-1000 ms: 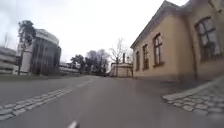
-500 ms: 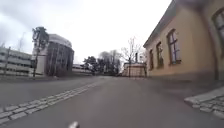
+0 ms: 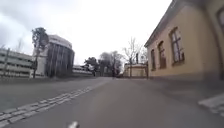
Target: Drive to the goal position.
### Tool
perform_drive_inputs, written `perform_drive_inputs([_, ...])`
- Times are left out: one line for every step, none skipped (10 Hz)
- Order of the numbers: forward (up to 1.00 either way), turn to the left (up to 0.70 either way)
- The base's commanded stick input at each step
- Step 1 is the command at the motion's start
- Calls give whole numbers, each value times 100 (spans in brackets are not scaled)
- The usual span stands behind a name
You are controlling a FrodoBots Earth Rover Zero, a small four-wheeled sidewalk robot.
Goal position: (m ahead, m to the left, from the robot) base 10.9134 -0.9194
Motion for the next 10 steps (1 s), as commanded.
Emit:
perform_drive_inputs([70,0])
perform_drive_inputs([70,-6])
perform_drive_inputs([70,-14])
perform_drive_inputs([70,-21])
perform_drive_inputs([70,-29])
perform_drive_inputs([70,-26])
perform_drive_inputs([70,0])
perform_drive_inputs([70,0])
perform_drive_inputs([70,0])
perform_drive_inputs([70,0])
